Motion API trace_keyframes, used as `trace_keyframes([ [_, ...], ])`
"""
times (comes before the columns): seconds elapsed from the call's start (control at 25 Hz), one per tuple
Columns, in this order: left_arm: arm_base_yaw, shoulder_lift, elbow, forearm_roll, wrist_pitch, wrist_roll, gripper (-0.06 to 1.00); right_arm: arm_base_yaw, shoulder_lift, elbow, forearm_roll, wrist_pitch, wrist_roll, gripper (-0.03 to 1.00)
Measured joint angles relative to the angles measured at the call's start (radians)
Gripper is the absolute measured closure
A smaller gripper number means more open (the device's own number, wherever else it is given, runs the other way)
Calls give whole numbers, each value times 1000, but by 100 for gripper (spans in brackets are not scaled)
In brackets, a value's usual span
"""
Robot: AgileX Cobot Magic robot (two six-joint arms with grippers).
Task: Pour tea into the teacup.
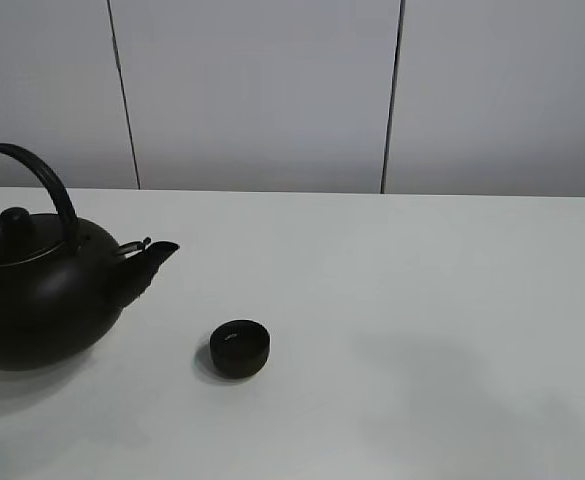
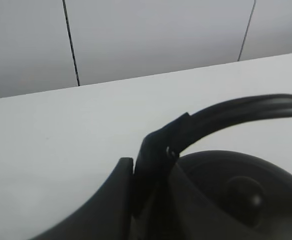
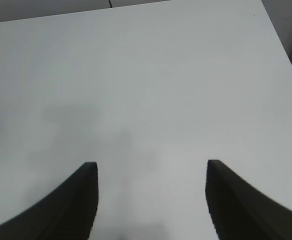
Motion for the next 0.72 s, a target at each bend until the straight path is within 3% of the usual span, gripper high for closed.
trace_keyframes([
  [0.28,0,0,12,-3,-5,94,83,0,0,0,0,-1,0,53],
  [0.72,0,3,14,-30,4,112,83,0,0,0,0,-1,0,53],
])
